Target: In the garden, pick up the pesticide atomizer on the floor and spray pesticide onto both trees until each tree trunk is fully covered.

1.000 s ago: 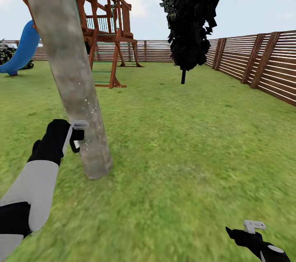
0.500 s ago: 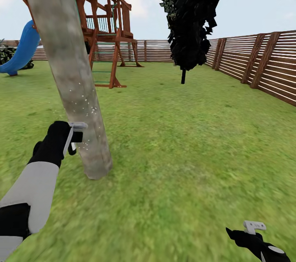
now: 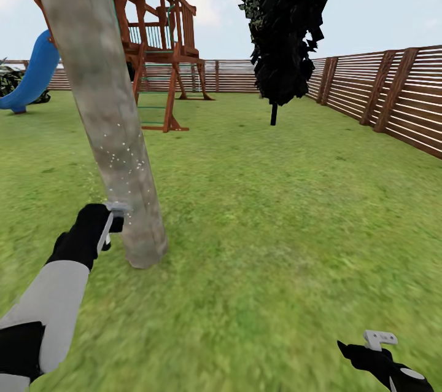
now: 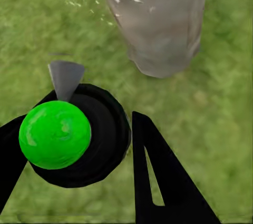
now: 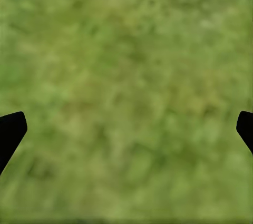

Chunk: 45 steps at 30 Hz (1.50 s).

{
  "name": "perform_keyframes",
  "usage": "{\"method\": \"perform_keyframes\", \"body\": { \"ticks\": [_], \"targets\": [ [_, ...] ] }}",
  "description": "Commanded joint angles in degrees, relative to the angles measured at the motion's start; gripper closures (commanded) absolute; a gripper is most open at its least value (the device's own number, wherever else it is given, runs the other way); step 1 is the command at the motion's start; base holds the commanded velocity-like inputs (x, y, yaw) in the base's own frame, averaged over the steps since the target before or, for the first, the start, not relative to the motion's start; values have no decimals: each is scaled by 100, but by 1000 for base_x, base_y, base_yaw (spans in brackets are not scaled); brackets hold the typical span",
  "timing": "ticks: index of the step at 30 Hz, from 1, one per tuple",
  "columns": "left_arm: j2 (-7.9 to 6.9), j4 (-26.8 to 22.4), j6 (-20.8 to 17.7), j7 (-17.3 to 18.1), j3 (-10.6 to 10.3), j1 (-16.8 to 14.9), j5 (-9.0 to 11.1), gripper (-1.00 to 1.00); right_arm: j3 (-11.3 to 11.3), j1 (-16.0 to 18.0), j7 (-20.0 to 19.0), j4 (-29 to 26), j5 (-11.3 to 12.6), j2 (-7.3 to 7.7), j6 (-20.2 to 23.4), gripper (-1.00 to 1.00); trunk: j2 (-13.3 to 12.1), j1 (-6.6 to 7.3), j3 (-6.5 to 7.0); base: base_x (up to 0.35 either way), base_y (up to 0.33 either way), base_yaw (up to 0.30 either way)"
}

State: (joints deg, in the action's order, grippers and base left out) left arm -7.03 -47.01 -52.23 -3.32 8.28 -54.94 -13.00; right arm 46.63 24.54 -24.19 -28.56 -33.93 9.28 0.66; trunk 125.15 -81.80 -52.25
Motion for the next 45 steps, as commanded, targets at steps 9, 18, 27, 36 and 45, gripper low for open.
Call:
{"method": "perform_keyframes", "body": {
  "ticks": [9, 18, 27, 36, 45],
  "targets": [
    [-45, 24, 654, -70, 7, 1057, 909, 100, 57, 7, -55, -60, -20, 3, 4, -100, 3, 2, -4, 75, -121, 78],
    [105, 33, 869, -40, 7, 1354, 943, 100, 61, 7, -42, -40, -33, 22, -4, -100, 3, 2, -4, 178, -234, 107],
    [150, 34, 872, -65, 7, 1363, 940, 100, 57, 7, -34, -27, -26, 0, -13, -100, 3, 2, -4, 219, -205, 21],
    [150, 34, 872, -98, 7, 1363, 932, 100, 54, 7, -33, -19, -26, -14, -13, -100, 3, 2, -4, 188, -222, 256],
    [162, 34, 872, -99, 7, 1363, 940, 100, 57, 7, -33, -18, -26, -14, -13, -100, 3, 2, -4, 150, -247, 271]
  ]
}}
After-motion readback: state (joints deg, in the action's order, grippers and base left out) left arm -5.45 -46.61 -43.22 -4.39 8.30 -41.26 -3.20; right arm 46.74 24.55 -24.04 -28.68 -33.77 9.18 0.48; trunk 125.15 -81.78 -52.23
